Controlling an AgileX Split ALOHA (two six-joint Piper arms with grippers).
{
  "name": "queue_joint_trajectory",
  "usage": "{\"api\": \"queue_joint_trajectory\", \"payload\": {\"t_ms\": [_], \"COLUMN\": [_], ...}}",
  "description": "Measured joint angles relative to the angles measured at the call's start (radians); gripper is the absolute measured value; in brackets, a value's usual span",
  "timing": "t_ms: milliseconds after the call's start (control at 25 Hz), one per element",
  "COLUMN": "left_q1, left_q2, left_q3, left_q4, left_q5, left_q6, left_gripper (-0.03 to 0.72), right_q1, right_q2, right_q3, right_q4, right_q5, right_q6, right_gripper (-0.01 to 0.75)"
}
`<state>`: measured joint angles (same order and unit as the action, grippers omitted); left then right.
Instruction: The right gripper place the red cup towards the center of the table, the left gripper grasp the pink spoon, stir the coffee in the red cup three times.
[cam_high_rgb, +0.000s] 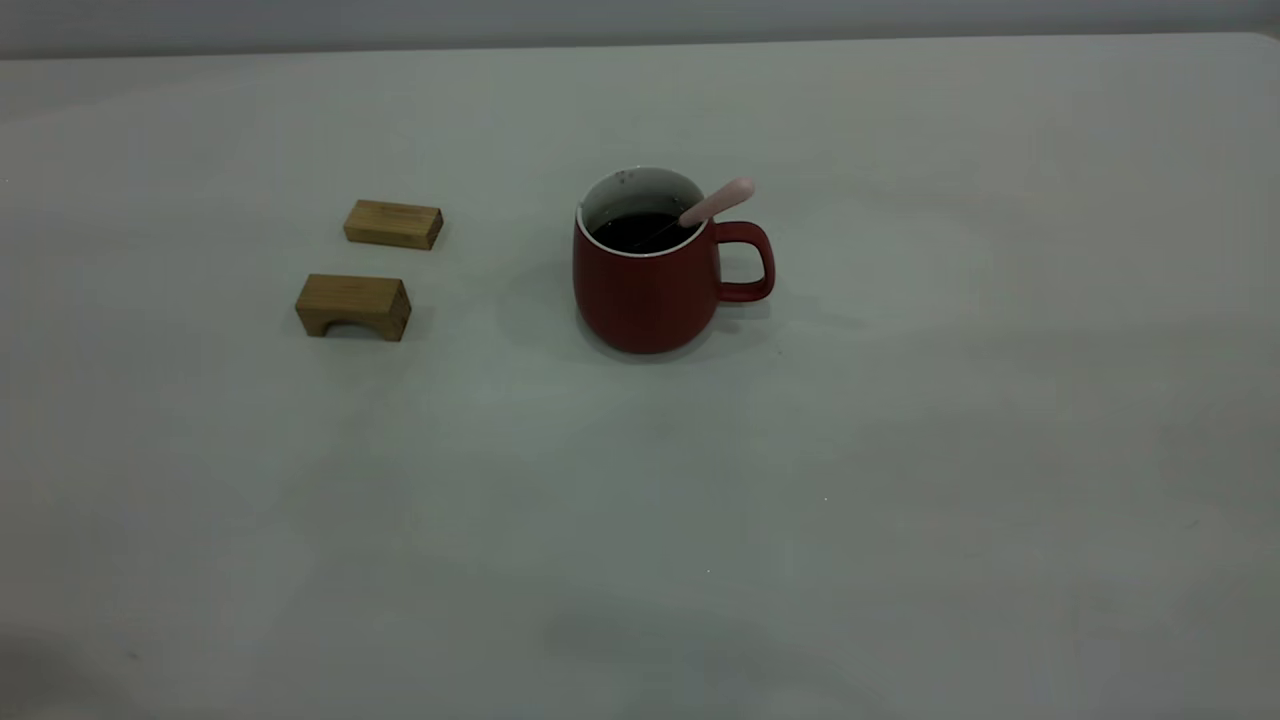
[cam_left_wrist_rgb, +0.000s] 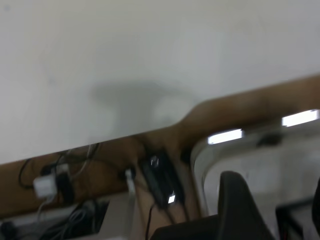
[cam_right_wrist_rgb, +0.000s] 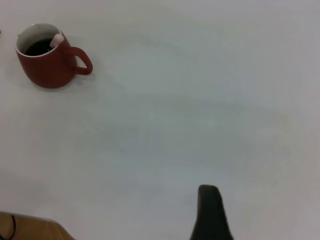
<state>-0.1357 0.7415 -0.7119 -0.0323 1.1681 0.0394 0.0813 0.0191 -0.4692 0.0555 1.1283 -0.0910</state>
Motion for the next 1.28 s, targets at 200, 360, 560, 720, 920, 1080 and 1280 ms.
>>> {"api": "queue_joint_trajectory", "payload": {"t_ms": [200,360,560,720,920,1080,1280], "left_q1": [0.121,0.128,0.128,0.128,0.128,0.128,0.128], "left_q2": [-0.304,-0.495,-0.637,-0.719,-0.760,-0.760,-0.760], "left_q3": [0.108,0.181,0.219,0.226,0.226,0.226,0.226], "left_q4": [-0.008,-0.005,0.008,0.038,0.054,0.062,0.063], "left_q5": [-0.021,-0.039,-0.041,-0.040,-0.038,-0.038,-0.038], "left_q6": [0.002,0.003,-0.001,-0.039,-0.039,-0.045,-0.046], "left_gripper": [0.432,0.432,0.432,0.432,0.432,0.432,0.432], "right_q1": [0.000,0.000,0.000,0.000,0.000,0.000,0.000], "right_q2": [0.000,0.000,0.000,0.000,0.000,0.000,0.000], "right_q3": [0.000,0.000,0.000,0.000,0.000,0.000,0.000], "right_q4": [0.000,0.000,0.000,0.000,0.000,0.000,0.000], "right_q5": [0.000,0.000,0.000,0.000,0.000,0.000,0.000], "right_q6": [0.000,0.000,0.000,0.000,0.000,0.000,0.000], "right_gripper": [0.591,0.591,0.591,0.591,0.591,0.591,0.591]}}
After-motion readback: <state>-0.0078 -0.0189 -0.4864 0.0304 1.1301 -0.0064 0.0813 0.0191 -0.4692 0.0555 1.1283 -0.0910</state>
